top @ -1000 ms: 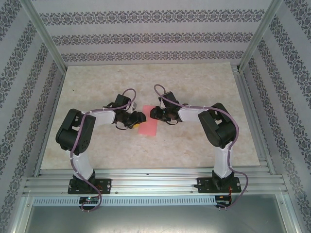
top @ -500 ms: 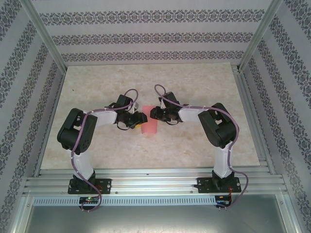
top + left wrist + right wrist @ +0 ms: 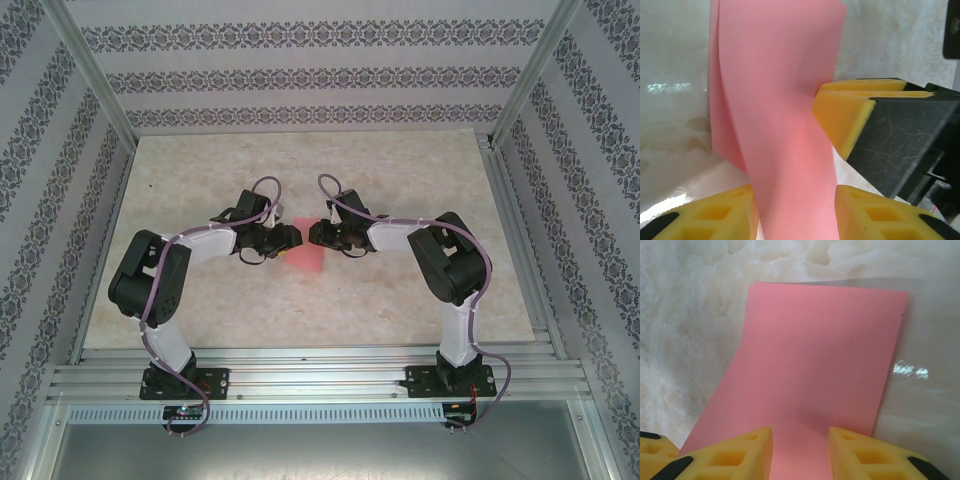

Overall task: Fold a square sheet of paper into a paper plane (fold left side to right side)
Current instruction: Third fold the triangle at the center of the table.

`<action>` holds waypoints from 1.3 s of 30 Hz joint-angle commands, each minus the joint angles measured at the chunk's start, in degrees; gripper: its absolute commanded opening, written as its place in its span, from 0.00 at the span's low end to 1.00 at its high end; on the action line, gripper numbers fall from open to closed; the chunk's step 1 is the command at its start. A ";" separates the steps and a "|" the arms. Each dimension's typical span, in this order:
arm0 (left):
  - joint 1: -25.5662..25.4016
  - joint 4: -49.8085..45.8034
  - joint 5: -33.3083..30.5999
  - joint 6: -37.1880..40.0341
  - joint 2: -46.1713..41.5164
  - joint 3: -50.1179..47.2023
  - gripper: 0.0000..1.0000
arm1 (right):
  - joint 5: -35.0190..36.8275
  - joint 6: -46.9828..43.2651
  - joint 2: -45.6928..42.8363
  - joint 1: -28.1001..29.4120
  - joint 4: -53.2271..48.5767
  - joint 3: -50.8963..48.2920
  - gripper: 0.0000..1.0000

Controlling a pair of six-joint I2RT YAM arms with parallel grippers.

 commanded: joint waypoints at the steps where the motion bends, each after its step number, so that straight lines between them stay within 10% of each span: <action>1: -0.55 -1.00 -1.15 0.69 -1.41 0.61 0.45 | 0.07 -0.51 0.21 -0.71 -0.05 -1.29 0.35; 21: -4.29 3.82 0.66 -5.48 2.08 -1.51 0.05 | 1.73 -14.87 -18.87 0.06 0.43 -12.02 0.53; 30: -5.74 4.91 0.86 -13.39 3.17 -2.93 0.01 | 16.10 -28.08 -33.07 12.82 3.07 -26.87 0.61; 39: -6.68 1.57 0.70 -14.26 2.00 -1.06 0.00 | 26.79 -35.24 -27.96 23.67 2.41 -23.72 0.65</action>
